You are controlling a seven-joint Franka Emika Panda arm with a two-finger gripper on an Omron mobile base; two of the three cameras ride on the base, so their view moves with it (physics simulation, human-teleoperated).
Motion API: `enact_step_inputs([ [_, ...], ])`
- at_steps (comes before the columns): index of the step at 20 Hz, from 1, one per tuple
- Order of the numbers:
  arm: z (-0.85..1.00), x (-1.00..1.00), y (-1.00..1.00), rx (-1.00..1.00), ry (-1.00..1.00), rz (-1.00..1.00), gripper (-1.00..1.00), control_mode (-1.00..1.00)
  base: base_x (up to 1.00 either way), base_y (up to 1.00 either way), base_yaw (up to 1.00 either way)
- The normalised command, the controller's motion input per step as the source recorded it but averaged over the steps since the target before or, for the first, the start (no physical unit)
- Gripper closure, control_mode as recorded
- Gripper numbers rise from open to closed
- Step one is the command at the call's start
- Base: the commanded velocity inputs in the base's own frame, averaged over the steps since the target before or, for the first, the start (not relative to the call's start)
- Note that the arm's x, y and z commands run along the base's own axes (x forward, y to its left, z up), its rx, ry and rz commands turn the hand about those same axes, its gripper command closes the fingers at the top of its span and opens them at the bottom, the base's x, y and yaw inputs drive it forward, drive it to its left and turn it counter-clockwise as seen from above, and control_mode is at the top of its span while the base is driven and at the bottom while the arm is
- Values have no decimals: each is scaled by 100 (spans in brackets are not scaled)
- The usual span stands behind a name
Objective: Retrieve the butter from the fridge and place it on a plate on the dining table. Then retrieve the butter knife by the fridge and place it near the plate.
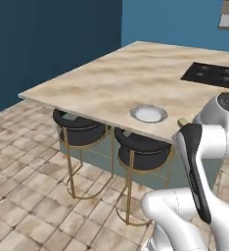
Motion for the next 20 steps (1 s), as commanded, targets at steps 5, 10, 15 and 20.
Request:
enact_step_inputs([
  [5, 0, 0, 0, 0, 0, 0, 100, 100, 94, 93, -59],
  [10, 0, 0, 0, 0, 0, 0, 100, 100, 94, 92, -60],
  [15, 0, 0, 0, 0, 0, 0, 100, 100, 88, 73, -59],
  [20, 0, 0, 0, 0, 0, 0, 100, 100, 72, 29, -36],
])
